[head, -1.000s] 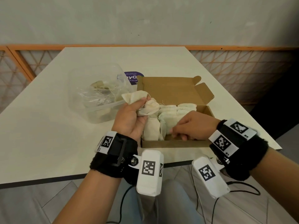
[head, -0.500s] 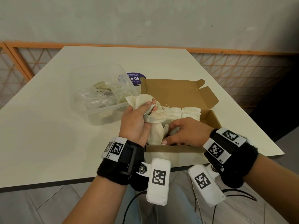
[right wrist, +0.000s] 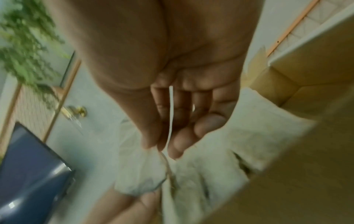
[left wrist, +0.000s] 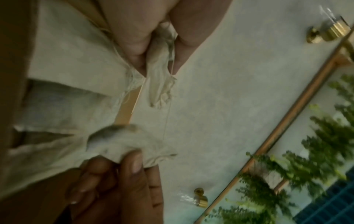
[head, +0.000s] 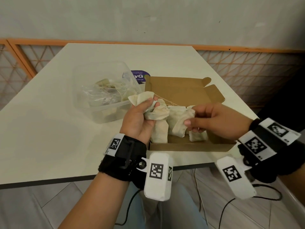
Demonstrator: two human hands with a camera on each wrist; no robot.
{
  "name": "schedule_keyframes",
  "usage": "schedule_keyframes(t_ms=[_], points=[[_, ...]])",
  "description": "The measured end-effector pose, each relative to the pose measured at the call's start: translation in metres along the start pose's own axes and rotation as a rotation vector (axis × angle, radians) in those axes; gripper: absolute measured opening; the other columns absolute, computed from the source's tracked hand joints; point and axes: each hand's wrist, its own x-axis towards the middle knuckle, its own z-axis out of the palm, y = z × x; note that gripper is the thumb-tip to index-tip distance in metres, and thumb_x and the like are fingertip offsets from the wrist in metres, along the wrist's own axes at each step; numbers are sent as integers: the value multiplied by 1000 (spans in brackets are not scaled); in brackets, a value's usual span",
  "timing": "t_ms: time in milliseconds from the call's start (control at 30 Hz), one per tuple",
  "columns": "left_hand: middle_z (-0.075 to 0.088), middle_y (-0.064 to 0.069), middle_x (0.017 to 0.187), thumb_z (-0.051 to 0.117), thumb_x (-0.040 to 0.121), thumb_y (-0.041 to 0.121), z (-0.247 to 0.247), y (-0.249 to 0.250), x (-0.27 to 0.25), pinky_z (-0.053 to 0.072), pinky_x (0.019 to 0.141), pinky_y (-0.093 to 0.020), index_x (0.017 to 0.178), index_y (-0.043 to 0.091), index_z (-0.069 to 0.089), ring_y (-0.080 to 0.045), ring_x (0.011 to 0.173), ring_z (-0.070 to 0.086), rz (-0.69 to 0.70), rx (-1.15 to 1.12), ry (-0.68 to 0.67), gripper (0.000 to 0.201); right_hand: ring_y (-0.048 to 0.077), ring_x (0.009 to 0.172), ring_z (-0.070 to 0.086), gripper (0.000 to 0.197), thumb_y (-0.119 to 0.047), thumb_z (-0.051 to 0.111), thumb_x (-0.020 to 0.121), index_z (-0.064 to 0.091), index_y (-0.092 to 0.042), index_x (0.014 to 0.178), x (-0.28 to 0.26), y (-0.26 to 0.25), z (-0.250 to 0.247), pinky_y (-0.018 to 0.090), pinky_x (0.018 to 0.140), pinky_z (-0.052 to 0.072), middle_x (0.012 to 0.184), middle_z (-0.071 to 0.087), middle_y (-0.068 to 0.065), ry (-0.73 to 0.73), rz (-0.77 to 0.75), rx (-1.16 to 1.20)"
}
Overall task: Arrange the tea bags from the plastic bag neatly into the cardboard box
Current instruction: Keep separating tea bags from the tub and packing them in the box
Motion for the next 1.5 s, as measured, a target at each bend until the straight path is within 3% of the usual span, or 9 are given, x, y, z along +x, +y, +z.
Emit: schedule_keyframes(t_ms=[200,367,500,600,833,933,1033,1200,1500], points=[[62,-12,78,45,93,-2,3,8,-4,56,74,-29,93,0,54,-16,75,61,-111,-139,-12,9,4,59,57,7,-16,60,87,64,-12,83,12,-13,14,10,53,44,68,64,-3,-190,19,-67],[63,-12,79,45,94,-3,3,10,-6,57,56,-29,92,-2,55,-16,62,66,-109,-117,0,11,6,56,45,25,-33,63,85,58,-14,69,37,-3,44,20,54,37,64,54,-4,-45,-5,-611],[62,-12,79,44,94,-3,3,13,-8,55,51,-26,93,-2,55,-16,59,67,-104,-111,0,11,6,55,42,29,-35,65,82,52,-16,64,38,-3,50,21,53,33,61,49,-5,-8,-14,-687],[62,-11,78,43,94,-3,4,13,-8,56,53,-27,93,-1,54,-16,62,66,-112,-101,-19,11,4,58,44,33,-46,71,74,54,-19,68,34,-6,45,19,53,33,62,50,-9,41,9,-619],[61,-12,87,51,91,3,13,11,-8,50,87,-33,90,2,56,-18,83,61,-111,-46,-47,5,13,74,55,53,-51,76,65,54,-14,96,34,-10,50,27,66,46,81,59,-2,62,37,-603],[60,-14,89,50,92,5,14,10,-7,44,99,-35,95,1,56,-21,86,59,-114,-42,-40,7,11,66,52,55,-56,75,61,50,-20,94,22,-20,28,29,63,44,77,56,-3,225,46,-330],[63,-15,91,47,95,11,20,4,-6,51,88,-33,99,2,55,-22,85,61,-133,2,-52,12,11,71,57,59,-64,70,52,53,-26,94,17,-24,18,28,67,48,82,60,0,315,-15,-38],[63,-15,95,46,98,20,27,-10,-4,57,71,-34,100,4,56,-23,84,62,-165,58,-25,19,3,54,56,4,-10,69,81,65,-10,82,16,-14,13,17,56,48,70,63,6,286,-54,125],[65,-10,83,49,97,17,14,16,-7,55,74,-27,92,8,56,-17,77,64,9,-29,52,12,16,76,57,10,-7,62,85,62,-17,87,17,-14,12,22,67,51,88,62,28,66,-97,53]])
